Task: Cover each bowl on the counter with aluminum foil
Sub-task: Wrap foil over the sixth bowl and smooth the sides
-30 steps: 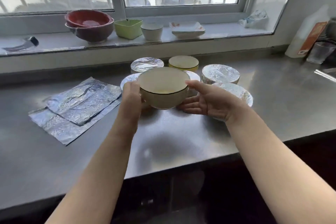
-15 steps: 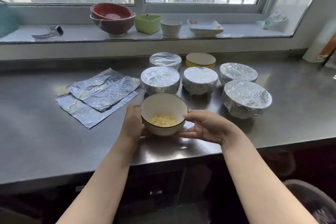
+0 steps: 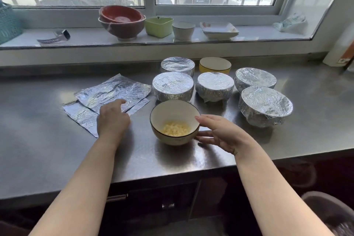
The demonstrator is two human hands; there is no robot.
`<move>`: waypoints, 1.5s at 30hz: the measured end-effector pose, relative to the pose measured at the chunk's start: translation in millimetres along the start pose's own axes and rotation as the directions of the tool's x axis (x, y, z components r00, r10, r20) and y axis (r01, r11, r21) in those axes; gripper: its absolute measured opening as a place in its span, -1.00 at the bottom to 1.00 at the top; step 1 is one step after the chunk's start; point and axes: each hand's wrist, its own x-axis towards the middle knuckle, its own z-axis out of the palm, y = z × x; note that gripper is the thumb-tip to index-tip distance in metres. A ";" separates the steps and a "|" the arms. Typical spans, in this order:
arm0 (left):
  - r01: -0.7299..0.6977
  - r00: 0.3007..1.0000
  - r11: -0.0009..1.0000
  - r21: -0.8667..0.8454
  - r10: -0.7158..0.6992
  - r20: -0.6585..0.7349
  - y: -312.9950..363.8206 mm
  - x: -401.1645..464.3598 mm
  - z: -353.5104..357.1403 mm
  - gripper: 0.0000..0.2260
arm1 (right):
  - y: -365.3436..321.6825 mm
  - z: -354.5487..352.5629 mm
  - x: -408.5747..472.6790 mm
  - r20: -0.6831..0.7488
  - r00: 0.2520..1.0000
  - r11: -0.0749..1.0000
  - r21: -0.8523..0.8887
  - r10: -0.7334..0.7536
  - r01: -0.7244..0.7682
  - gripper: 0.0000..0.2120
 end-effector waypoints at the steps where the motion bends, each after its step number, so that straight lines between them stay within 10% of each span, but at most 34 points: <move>1: 0.016 0.999 0.996 0.083 -0.020 0.042 -4.8 7.7 -2.3 -0.48 | -0.2 2.3 0.3 -0.025 1.000 1.000 0.014 -0.014 0.014 -0.81; 8: 0.049 0.973 0.968 0.246 -0.102 0.207 -23.9 34.6 -6.6 -0.47 | 6.0 8.0 2.1 -0.078 0.997 0.996 0.082 -0.012 0.019 -0.76; 19: 0.006 0.962 0.990 0.142 0.032 -0.269 -0.2 31.9 -9.7 -0.75 | 6.2 -6.0 5.1 -0.131 0.991 0.989 0.139 -0.039 0.058 -0.67; 26: -0.318 0.665 0.930 0.186 0.358 -0.655 41.2 19.3 -31.5 -0.76 | 0.7 -5.8 2.3 -0.162 0.985 0.994 0.075 -0.063 0.076 -0.57; 32: -0.725 0.295 0.630 0.278 0.649 -0.701 87.1 -21.5 -49.6 -0.85 | -6.1 2.1 -2.0 -0.365 0.883 0.949 -0.004 -0.296 0.316 -0.69; 37: -0.876 0.363 0.467 0.122 0.804 -0.472 94.8 -60.6 -22.2 -0.75 | -11.5 -1.7 -3.2 -0.549 0.696 0.836 -0.010 -0.463 0.549 -0.87; 41: -0.814 0.579 0.513 -0.272 0.754 -0.312 83.7 -87.2 -7.9 -0.75 | -10.1 -18.2 5.8 -0.490 0.828 0.905 0.163 -0.272 0.394 -0.32; 45: -0.613 0.757 0.587 -0.529 0.628 -0.181 72.2 -99.6 -13.6 -0.76 | -8.9 -32.6 0.5 -0.358 0.928 0.919 0.325 -0.100 0.224 -0.22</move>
